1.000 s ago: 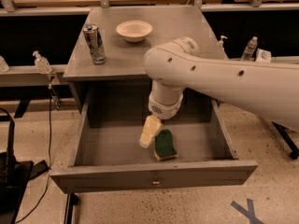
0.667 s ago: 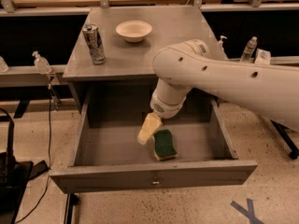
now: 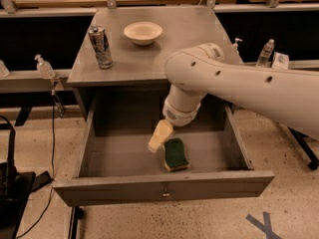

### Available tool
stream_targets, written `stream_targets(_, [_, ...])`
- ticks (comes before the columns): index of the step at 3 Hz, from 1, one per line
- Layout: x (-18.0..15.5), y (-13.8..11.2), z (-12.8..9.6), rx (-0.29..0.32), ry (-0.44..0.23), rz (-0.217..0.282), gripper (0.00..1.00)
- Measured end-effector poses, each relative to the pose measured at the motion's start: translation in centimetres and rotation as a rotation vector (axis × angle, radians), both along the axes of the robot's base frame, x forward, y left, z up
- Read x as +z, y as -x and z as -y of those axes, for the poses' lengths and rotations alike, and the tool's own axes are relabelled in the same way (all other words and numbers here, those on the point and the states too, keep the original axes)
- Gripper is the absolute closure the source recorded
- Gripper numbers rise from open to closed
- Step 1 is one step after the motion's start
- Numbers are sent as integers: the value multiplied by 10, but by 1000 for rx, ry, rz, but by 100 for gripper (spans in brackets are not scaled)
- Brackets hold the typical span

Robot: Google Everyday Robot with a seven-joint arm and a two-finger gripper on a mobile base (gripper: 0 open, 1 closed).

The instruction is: Pick sponge from top drawer and place on counter

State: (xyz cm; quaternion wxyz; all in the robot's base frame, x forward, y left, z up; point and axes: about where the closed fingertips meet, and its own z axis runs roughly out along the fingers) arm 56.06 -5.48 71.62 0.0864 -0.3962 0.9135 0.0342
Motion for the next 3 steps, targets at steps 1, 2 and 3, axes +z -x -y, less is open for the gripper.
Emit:
stream_targets(1, [-41, -12, 20, -148, 135, -78, 0])
stream_targets(2, [-85, -11, 35, -330, 200, -151, 0])
stream_targets(3, [-122, -7, 37, -495, 238, -182, 0])
